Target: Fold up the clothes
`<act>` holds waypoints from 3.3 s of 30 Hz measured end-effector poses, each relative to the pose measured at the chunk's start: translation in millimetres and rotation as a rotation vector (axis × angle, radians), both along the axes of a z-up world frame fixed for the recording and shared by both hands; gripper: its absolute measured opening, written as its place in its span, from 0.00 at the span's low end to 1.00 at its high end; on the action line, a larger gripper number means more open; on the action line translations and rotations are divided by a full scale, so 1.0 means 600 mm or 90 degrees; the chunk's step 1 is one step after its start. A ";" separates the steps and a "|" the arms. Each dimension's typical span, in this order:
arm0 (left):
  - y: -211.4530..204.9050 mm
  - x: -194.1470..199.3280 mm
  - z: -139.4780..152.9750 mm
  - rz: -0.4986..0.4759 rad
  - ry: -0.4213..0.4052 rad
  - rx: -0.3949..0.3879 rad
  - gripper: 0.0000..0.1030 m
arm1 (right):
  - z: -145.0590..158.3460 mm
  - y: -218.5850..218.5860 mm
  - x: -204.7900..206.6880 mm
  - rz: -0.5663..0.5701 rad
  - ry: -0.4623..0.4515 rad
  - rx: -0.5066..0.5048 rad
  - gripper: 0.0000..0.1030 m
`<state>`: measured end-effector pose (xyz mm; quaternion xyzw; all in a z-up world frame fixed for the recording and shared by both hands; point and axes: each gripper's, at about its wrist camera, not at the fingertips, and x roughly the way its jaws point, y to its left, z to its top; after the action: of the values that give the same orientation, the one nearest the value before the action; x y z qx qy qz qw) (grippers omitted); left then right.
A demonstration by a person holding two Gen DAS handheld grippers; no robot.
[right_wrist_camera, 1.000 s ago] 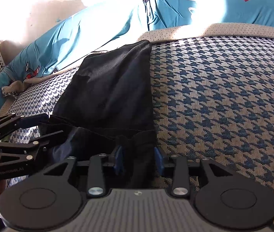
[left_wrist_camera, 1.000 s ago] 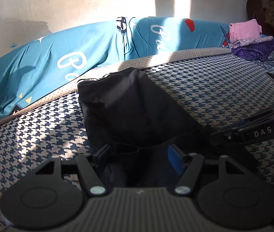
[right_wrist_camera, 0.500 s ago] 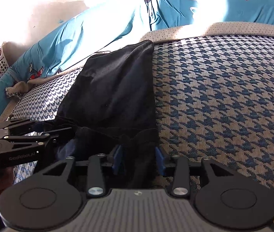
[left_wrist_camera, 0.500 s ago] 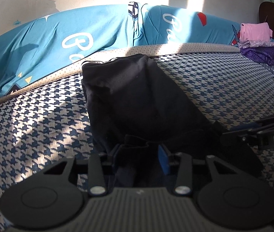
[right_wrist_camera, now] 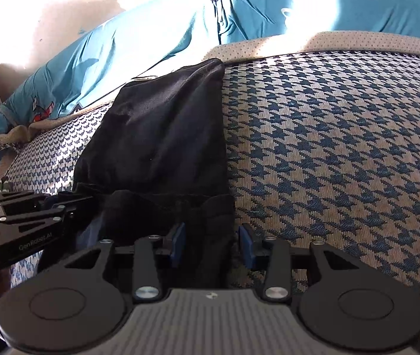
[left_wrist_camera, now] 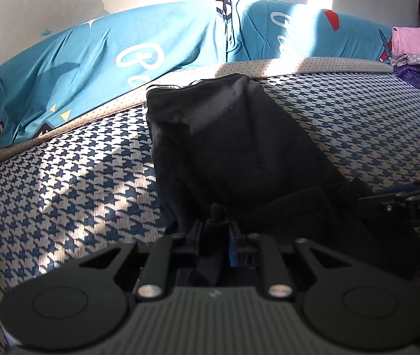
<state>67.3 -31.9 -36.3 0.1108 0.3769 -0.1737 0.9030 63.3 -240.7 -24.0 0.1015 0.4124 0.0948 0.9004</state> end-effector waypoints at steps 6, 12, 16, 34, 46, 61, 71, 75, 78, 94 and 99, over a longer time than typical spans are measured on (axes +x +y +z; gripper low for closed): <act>-0.002 -0.011 0.006 0.020 -0.018 0.007 0.10 | 0.010 0.030 -0.012 0.043 -0.057 -0.069 0.10; 0.002 -0.039 0.017 0.058 -0.060 0.040 0.09 | 0.030 0.042 -0.027 0.062 -0.136 -0.090 0.08; 0.012 -0.023 0.003 0.090 -0.029 0.031 0.09 | 0.011 0.047 -0.008 0.039 -0.087 -0.104 0.09; 0.072 -0.004 0.023 0.198 0.010 -0.017 0.70 | 0.033 0.015 -0.005 -0.028 -0.091 -0.045 0.21; 0.079 -0.015 0.050 0.222 -0.040 0.000 0.72 | 0.014 0.051 -0.013 0.059 -0.062 -0.037 0.21; 0.021 -0.038 0.053 0.086 -0.022 -0.065 0.79 | 0.007 0.051 -0.007 0.046 -0.035 -0.028 0.23; 0.010 -0.010 -0.028 0.106 0.085 -0.039 0.87 | 0.001 0.056 -0.005 0.058 -0.024 -0.040 0.29; 0.015 -0.004 -0.035 0.114 0.087 -0.042 0.95 | -0.001 0.058 -0.003 0.062 -0.020 -0.045 0.30; 0.011 -0.003 -0.037 0.121 0.086 -0.033 0.98 | -0.002 0.063 -0.003 0.064 -0.022 -0.055 0.30; 0.002 -0.073 -0.006 0.163 0.051 0.024 1.00 | 0.028 0.046 -0.052 0.018 -0.048 -0.065 0.39; 0.004 -0.111 -0.006 0.176 0.058 0.019 1.00 | 0.031 0.050 -0.075 0.009 -0.053 -0.107 0.43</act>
<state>0.8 -29.2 -40.1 0.0632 0.4315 -0.0470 0.8986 18.4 -211.0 -5.7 0.0189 0.3821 0.0703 0.9212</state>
